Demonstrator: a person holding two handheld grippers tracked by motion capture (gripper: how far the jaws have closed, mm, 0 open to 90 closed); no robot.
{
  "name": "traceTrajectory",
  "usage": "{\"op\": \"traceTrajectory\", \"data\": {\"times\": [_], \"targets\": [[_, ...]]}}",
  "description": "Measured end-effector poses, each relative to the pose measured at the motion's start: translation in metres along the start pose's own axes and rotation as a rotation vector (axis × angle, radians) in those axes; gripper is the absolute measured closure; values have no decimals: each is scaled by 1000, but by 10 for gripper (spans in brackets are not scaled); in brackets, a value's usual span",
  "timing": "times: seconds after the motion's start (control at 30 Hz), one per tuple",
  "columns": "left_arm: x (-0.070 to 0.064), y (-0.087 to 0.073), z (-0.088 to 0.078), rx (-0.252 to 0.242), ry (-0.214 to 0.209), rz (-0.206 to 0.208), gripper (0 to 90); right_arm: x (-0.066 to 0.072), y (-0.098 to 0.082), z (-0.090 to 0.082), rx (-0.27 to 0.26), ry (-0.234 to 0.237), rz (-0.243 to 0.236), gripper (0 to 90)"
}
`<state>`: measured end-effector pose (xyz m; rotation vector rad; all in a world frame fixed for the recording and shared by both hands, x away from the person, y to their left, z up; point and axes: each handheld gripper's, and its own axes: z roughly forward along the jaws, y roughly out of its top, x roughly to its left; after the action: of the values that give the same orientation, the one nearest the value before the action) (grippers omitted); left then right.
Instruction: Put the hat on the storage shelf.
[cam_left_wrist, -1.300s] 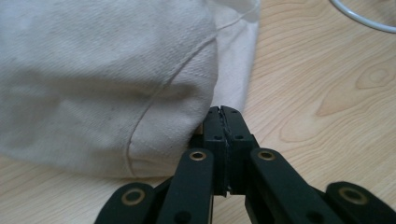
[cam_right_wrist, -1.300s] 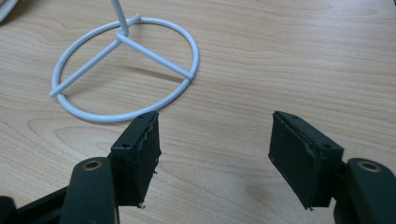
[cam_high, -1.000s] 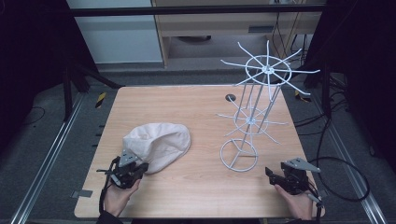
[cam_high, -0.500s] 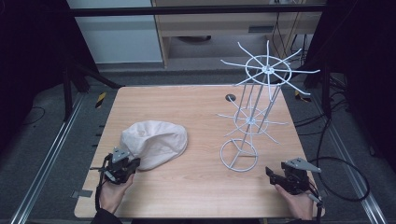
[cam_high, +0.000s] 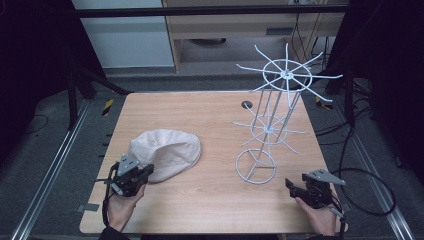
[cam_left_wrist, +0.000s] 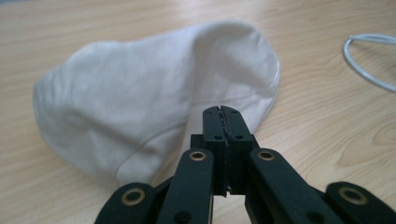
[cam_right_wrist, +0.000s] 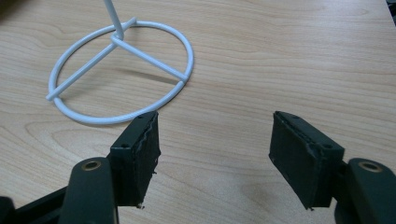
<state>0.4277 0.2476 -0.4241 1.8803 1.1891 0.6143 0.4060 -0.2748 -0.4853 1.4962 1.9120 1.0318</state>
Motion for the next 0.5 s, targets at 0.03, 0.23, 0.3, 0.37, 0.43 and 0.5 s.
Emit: {"op": "traceTrajectory", "data": {"times": [0.03,0.23,0.3,0.37,0.43,0.5], "targets": [[-1,4,1,-8,0,0,899,0,0,0,1,2,4,332],[-9,35,15,-55,-14,-7,899,0,-1,1,2,1,5,330],[-13,45,23,-62,-15,-10,899,0,-1,0,-2,1,8,329],[-15,51,27,-61,-14,-7,899,0,-1,1,-1,1,6,329],[-19,61,37,-63,-3,-1,899,-1,-1,1,-3,-2,0,328],[-22,69,47,-61,4,-3,899,0,-1,1,-3,3,11,327]]}}
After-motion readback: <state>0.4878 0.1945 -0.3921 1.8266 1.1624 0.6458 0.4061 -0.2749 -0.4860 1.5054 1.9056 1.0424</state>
